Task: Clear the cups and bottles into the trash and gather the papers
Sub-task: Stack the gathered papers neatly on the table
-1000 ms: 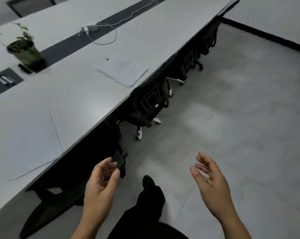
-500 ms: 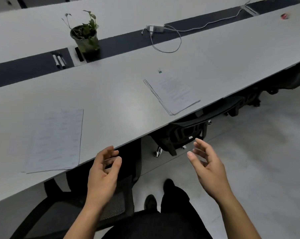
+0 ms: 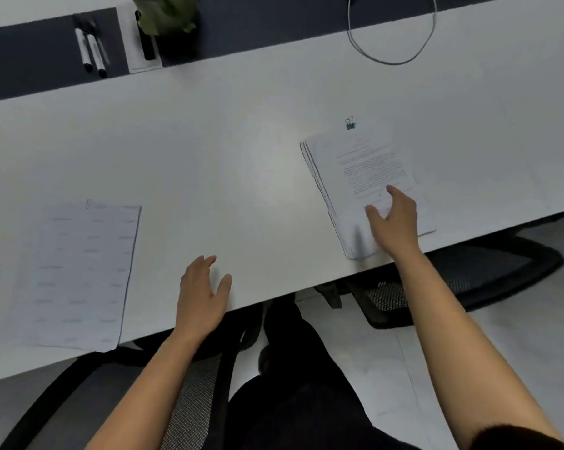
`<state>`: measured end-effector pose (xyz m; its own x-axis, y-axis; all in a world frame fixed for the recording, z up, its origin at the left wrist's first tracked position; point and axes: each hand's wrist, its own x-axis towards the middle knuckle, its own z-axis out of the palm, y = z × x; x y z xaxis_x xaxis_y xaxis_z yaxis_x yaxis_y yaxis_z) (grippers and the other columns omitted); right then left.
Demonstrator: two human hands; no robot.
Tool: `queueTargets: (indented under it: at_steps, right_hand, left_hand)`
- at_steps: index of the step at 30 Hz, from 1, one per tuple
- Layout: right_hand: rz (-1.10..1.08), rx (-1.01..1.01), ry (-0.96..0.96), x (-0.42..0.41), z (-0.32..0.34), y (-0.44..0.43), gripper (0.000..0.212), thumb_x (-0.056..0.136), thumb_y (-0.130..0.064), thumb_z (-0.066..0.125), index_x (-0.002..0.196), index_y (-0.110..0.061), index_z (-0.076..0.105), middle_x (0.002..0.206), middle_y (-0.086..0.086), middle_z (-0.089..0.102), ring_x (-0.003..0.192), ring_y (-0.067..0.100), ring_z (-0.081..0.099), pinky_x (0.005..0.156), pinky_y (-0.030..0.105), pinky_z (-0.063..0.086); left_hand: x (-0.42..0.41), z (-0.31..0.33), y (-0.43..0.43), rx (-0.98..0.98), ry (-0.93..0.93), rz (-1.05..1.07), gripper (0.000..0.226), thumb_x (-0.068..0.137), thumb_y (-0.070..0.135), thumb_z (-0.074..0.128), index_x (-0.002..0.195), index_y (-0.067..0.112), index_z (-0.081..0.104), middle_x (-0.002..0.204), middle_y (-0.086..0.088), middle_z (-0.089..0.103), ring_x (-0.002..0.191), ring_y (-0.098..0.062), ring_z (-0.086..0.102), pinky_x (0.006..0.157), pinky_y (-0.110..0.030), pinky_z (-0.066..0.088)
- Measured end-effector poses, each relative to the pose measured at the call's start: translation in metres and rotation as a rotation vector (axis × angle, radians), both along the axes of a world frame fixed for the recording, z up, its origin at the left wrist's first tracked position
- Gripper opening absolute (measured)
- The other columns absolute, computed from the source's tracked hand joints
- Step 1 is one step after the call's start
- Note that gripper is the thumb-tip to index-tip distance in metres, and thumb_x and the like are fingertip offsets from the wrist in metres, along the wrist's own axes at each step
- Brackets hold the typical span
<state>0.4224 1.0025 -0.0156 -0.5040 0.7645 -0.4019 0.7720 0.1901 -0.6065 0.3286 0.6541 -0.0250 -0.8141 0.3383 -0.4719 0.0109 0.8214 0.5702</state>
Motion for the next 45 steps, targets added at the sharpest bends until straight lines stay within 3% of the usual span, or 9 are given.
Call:
queueTargets:
  at_steps: [6, 11, 20, 26, 34, 37, 41, 43, 45]
  right_hand:
    - [-0.076, 0.075, -0.419, -0.047, -0.045, 0.08, 0.102, 0.087, -0.055, 0.059, 0.158, -0.021, -0.005, 0.165, 0.017, -0.009, 0.151, 0.037, -0.011, 0.121, 0.053, -0.005]
    - [0.031, 0.103, -0.427, -0.064, -0.068, 0.018, 0.11, 0.078, -0.072, 0.057, 0.158, -0.019, 0.002, 0.163, 0.016, 0.002, 0.15, 0.035, -0.001, 0.12, 0.053, 0.003]
    - [0.18, 0.164, -0.305, -0.073, -0.062, -0.111, 0.107, 0.064, -0.069, 0.073, 0.143, -0.009, 0.031, 0.139, 0.015, 0.036, 0.127, 0.035, 0.033, 0.1, 0.049, 0.035]
    - [0.18, 0.156, -0.304, -0.044, -0.061, -0.14, 0.114, 0.059, -0.075, 0.073, 0.142, -0.01, 0.032, 0.137, 0.013, 0.037, 0.125, 0.034, 0.036, 0.098, 0.049, 0.04]
    - [0.235, 0.158, -0.341, -0.02, -0.055, -0.155, 0.111, 0.066, -0.082, 0.061, 0.148, -0.016, 0.025, 0.142, 0.014, 0.03, 0.127, 0.037, 0.033, 0.101, 0.054, 0.033]
    - [0.204, 0.091, -0.317, -0.007, -0.055, -0.159, 0.114, 0.072, -0.08, 0.059, 0.154, -0.012, 0.017, 0.153, 0.015, 0.023, 0.137, 0.037, 0.025, 0.109, 0.056, 0.026]
    - [-0.016, -0.06, -0.236, 0.015, -0.054, -0.175, 0.107, 0.08, -0.065, 0.065, 0.156, -0.011, 0.011, 0.16, 0.014, 0.015, 0.145, 0.035, 0.015, 0.115, 0.056, 0.02]
    - [-0.109, -0.133, -0.232, 0.025, -0.053, -0.182, 0.103, 0.083, -0.058, 0.067, 0.156, -0.011, 0.011, 0.159, 0.014, 0.014, 0.144, 0.036, 0.019, 0.114, 0.055, 0.023]
    - [-0.192, -0.247, -0.192, 0.033, -0.053, -0.185, 0.1, 0.086, -0.051, 0.069, 0.155, -0.01, 0.011, 0.157, 0.014, 0.016, 0.14, 0.036, 0.03, 0.112, 0.048, 0.03]
  left_hand:
    - [-0.017, -0.028, -0.006, -0.165, -0.069, 0.021, 0.064, 0.102, 0.041, 0.046, 0.156, 0.015, 0.025, 0.165, -0.01, 0.01, 0.153, -0.024, 0.005, 0.122, -0.042, 0.01]
    - [-0.012, -0.038, -0.02, -0.321, -0.056, -0.15, 0.08, 0.092, 0.064, 0.029, 0.158, 0.02, 0.016, 0.166, -0.009, -0.001, 0.153, -0.026, 0.003, 0.121, -0.048, 0.01]
    - [-0.08, -0.028, -0.087, -0.436, 0.131, 0.128, 0.089, 0.095, 0.065, 0.037, 0.158, 0.021, -0.009, 0.163, -0.013, -0.023, 0.151, -0.028, -0.019, 0.118, -0.055, -0.003]
    - [-0.065, -0.053, -0.128, -0.567, -0.169, 0.327, 0.088, 0.09, 0.077, 0.018, 0.156, 0.028, -0.014, 0.164, -0.008, -0.023, 0.151, -0.033, -0.017, 0.118, -0.061, 0.001]
    - [0.016, -0.042, -0.093, -0.494, -0.128, 0.167, 0.086, 0.089, 0.078, 0.016, 0.158, 0.031, -0.006, 0.165, -0.011, -0.011, 0.15, -0.035, 0.002, 0.117, -0.053, 0.01]
    - [0.015, -0.033, -0.105, -0.457, -0.069, 0.422, 0.087, 0.089, 0.077, 0.026, 0.158, 0.031, 0.001, 0.166, -0.013, -0.005, 0.15, -0.034, 0.004, 0.116, -0.055, 0.01]
    - [0.006, -0.029, -0.132, -0.251, -0.166, 1.214, 0.115, 0.078, 0.072, 0.061, 0.158, 0.022, -0.005, 0.165, -0.013, -0.008, 0.151, -0.035, 0.002, 0.117, -0.057, 0.009]
    - [0.002, -0.043, -0.156, -0.033, -0.371, 1.617, 0.138, 0.058, 0.069, 0.081, 0.157, 0.027, -0.004, 0.165, -0.01, 0.005, 0.148, -0.034, 0.02, 0.114, -0.058, 0.026]
    - [0.003, -0.055, -0.175, 0.349, -0.562, 1.767, 0.126, 0.047, 0.056, 0.094, 0.152, 0.031, 0.029, 0.15, -0.01, 0.044, 0.125, -0.033, 0.054, 0.086, -0.062, 0.052]
